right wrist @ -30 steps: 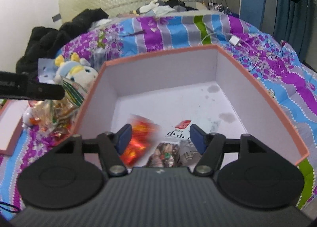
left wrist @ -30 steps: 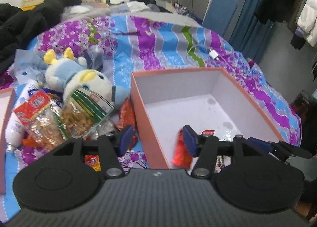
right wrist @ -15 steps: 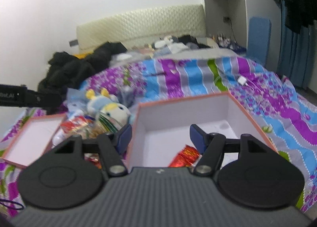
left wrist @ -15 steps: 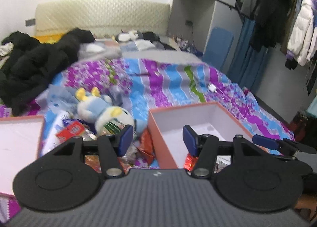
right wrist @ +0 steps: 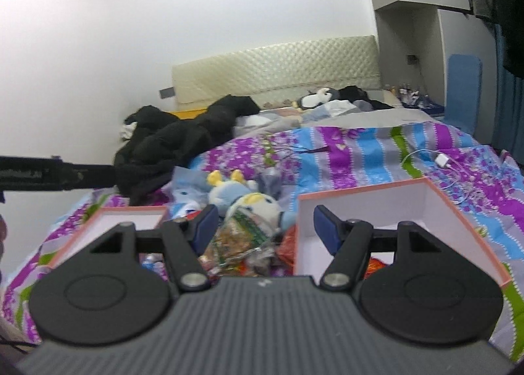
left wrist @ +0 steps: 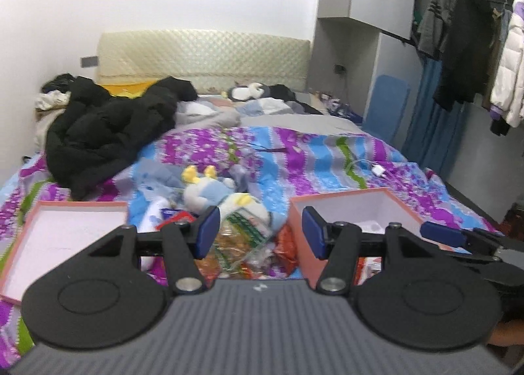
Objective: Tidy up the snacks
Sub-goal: 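Open both tools over the deep pink box and withdraw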
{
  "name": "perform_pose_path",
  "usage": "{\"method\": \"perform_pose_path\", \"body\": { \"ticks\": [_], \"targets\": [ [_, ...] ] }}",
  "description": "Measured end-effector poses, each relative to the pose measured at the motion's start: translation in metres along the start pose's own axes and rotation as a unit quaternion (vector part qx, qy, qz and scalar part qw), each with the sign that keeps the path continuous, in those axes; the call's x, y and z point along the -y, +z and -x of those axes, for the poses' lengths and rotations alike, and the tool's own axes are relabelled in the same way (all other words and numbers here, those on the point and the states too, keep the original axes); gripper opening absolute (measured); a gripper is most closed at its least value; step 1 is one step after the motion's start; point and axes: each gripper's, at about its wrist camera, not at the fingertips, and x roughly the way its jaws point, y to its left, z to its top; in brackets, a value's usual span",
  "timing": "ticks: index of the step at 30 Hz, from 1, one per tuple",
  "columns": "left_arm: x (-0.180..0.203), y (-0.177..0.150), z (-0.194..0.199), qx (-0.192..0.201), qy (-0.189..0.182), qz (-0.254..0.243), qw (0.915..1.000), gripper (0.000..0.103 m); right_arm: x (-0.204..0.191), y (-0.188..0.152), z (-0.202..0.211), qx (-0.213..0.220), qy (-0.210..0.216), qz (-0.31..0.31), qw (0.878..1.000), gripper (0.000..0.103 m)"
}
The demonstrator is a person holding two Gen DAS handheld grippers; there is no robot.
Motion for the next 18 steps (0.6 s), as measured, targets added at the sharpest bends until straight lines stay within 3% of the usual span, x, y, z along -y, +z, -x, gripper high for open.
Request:
{"method": "perform_pose_path", "body": {
  "ticks": [18],
  "targets": [
    [-0.040, -0.092, 0.030, -0.052, 0.024, 0.059, 0.9966, 0.061, -0.048, -0.067, 0.007, -0.056, 0.022, 0.040, 0.997, 0.067]
  ]
}}
